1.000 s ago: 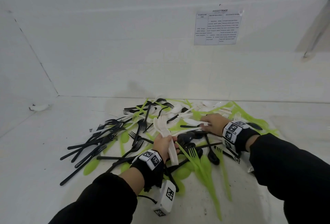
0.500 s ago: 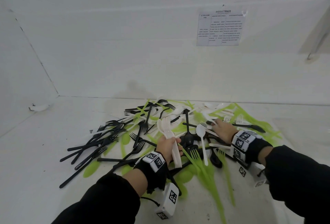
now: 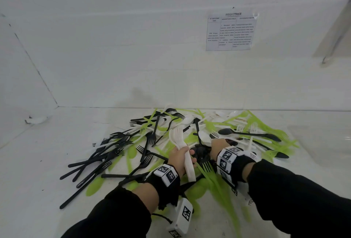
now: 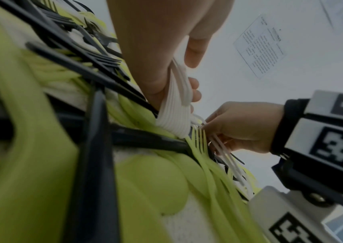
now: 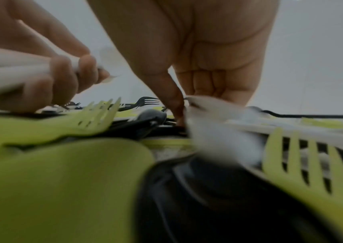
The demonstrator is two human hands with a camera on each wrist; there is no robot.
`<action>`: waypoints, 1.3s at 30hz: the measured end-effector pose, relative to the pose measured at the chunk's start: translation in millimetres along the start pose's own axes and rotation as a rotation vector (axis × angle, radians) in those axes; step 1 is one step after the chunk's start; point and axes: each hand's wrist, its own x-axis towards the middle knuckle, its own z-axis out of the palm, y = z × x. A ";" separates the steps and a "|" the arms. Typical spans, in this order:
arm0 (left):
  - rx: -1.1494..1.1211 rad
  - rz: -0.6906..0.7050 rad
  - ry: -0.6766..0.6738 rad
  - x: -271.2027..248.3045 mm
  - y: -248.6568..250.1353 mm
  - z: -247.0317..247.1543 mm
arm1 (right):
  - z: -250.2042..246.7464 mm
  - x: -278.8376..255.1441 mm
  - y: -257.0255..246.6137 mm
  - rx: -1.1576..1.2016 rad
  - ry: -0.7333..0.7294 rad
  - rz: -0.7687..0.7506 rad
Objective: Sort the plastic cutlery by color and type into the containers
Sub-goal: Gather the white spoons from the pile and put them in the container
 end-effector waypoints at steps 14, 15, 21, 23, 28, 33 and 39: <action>0.047 -0.023 0.026 33.1 11.7 9.4 | 10.0 -4.6 -55.0 0.438 0.065 -0.174; 0.027 -0.022 0.007 40.3 9.9 7.7 | 10.9 -3.9 -55.4 0.446 0.095 -0.166; 0.061 0.111 0.027 47.5 11.1 12.0 | 6.9 12.1 -43.9 0.674 0.138 -0.107; 0.075 0.125 0.022 54.3 10.8 12.6 | 5.1 16.0 -38.4 0.751 0.121 -0.100; 0.157 0.098 0.006 64.2 6.5 17.6 | 3.4 18.6 -33.7 0.679 0.118 -0.153; 0.169 0.100 0.044 69.9 4.4 16.0 | 5.0 22.5 -33.8 0.735 0.147 -0.060; 0.185 0.077 -0.015 63.9 9.5 17.0 | 9.0 34.0 -33.7 0.804 0.076 -0.038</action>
